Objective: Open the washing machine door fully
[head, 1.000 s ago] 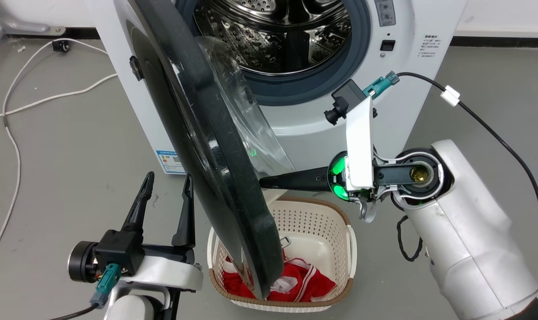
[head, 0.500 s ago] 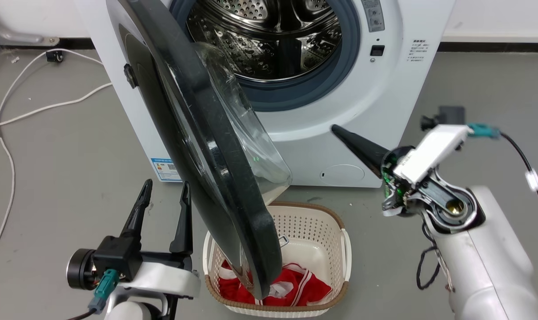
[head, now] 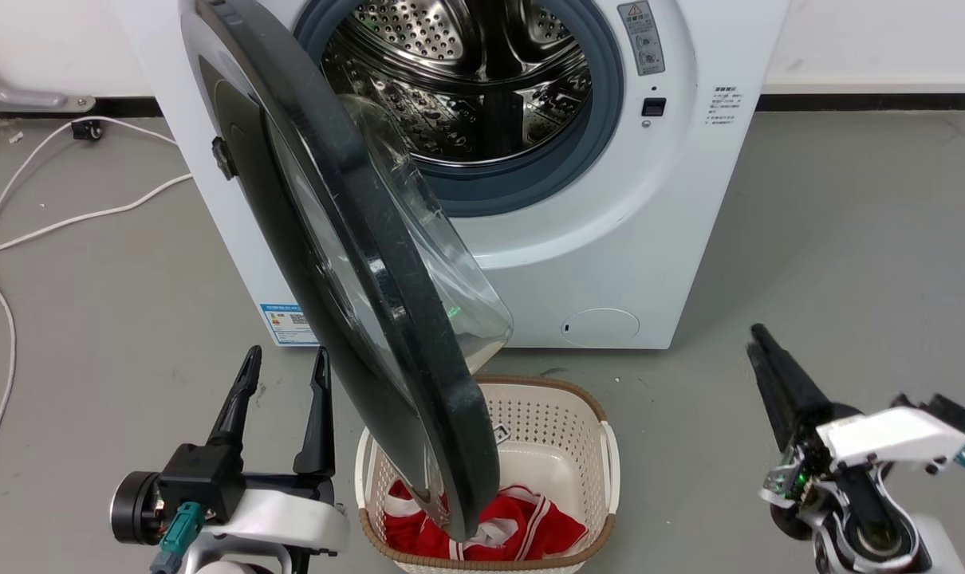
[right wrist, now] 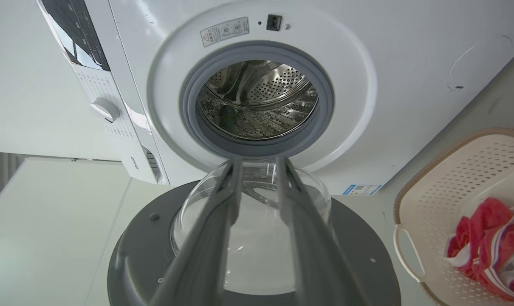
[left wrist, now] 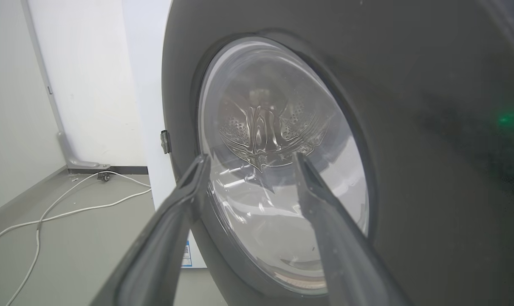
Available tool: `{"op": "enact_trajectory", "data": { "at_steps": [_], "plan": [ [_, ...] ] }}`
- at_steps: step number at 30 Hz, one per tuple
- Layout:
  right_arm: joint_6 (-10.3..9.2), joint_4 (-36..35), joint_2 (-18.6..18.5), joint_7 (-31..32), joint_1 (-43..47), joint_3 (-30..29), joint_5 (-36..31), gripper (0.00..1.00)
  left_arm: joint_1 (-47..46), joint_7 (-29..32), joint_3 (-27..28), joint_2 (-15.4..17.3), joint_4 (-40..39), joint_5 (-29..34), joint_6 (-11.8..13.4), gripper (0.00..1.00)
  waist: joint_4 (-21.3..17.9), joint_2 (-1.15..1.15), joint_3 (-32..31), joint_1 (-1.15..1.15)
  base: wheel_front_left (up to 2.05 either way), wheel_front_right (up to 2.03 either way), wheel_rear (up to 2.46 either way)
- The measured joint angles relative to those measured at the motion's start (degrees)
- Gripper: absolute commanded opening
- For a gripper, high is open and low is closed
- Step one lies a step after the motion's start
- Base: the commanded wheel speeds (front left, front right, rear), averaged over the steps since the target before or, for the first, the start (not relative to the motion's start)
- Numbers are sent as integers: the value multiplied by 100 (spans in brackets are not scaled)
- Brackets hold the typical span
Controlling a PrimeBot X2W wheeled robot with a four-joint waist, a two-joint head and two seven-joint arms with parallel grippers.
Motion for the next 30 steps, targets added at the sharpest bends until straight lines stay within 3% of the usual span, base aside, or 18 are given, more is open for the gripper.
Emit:
{"op": "enact_trajectory", "data": {
  "at_steps": [6, 13, 20, 24, 30],
  "plan": [
    [0, -637, 3, -1139, 571, -74, -690, 100, 9, 0, 14, 0, 9, -1, 0, 100, 12, 0, -13, 0, 0, 0, 0],
    [0, -1100, -58, -2369, 1006, -157, -2862, 100, 9, 0, 22, 1, 18, -2, 0, 100, 45, 0, -19, 0, 0, 0, 0],
    [0, -1878, -42, -2614, 1092, -783, -5889, 100, 4, 0, 57, 1, 2, 7, 0, 100, 25, 0, 47, 0, 0, 0, 0],
    [1, -2596, -16, -2606, 1187, -838, -7544, 100, -16, 0, 81, 1, -1, 9, 0, 100, 16, 0, 59, 0, 0, 0, 0],
    [1, -3293, -1, -2240, 1540, -525, -8540, 100, -23, 0, 104, 1, 1, 46, -12, 100, 28, 0, 57, 0, 0, 0, 0]
  ]
}}
